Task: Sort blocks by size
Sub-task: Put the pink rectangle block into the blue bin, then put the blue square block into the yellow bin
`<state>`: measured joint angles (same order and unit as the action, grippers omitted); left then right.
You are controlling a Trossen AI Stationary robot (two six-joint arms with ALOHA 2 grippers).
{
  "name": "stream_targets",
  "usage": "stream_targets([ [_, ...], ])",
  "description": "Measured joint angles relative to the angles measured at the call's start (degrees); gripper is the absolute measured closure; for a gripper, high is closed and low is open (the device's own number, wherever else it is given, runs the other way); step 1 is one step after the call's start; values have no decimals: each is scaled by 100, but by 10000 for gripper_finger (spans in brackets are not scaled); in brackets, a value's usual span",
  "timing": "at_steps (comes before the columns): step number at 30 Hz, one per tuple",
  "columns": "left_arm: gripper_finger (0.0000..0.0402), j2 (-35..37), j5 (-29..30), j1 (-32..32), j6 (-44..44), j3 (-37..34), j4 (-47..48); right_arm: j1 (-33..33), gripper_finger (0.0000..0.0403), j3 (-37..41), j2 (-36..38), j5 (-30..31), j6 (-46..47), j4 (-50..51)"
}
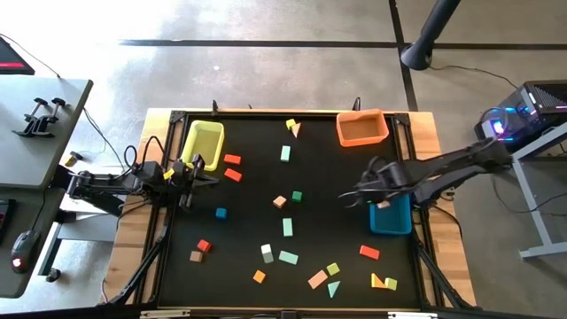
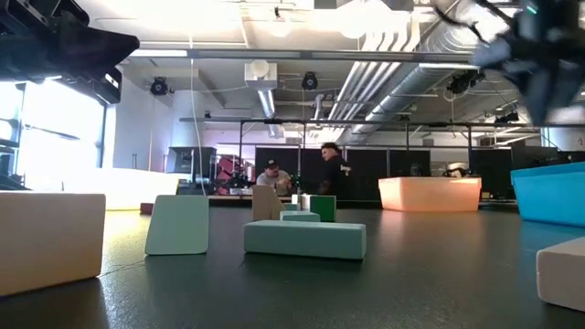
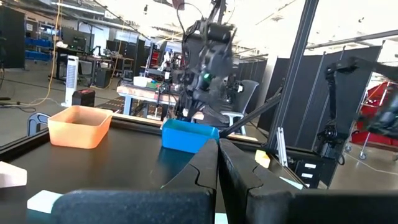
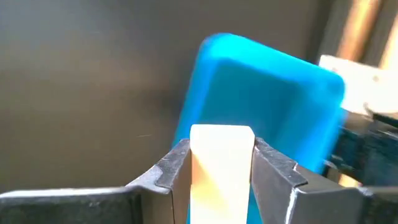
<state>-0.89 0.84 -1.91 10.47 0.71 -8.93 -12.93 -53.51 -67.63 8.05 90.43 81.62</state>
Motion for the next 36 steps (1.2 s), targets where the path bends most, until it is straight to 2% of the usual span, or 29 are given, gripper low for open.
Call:
stream_targets([
  [6,401,-2,2,0,794,0,-33,0,278,1177,997,-394,762,-581],
  [12,401,0,-4,0,1692,0,-4,83,275,1110,1021,-274,1095,-226],
  [15,401,-6,-2,0,1896,0,-4,132,243,1211,1013,-523,1101,-309],
  [18,401,-7,0,0,2057,0,-4,131,216,1202,972,-529,1064,-302],
  [22,401,-7,-2,0,2373,0,-33,131,208,1200,948,-529,1056,-299],
  [26,401,-7,-11,0,3229,0,-99,123,206,1156,981,-609,931,-266],
  [29,401,-7,200,0,3443,0,-124,114,205,880,994,-573,785,-191],
  [36,401,-7,289,2,3442,0,-127,116,204,-40,999,42,403,67],
])
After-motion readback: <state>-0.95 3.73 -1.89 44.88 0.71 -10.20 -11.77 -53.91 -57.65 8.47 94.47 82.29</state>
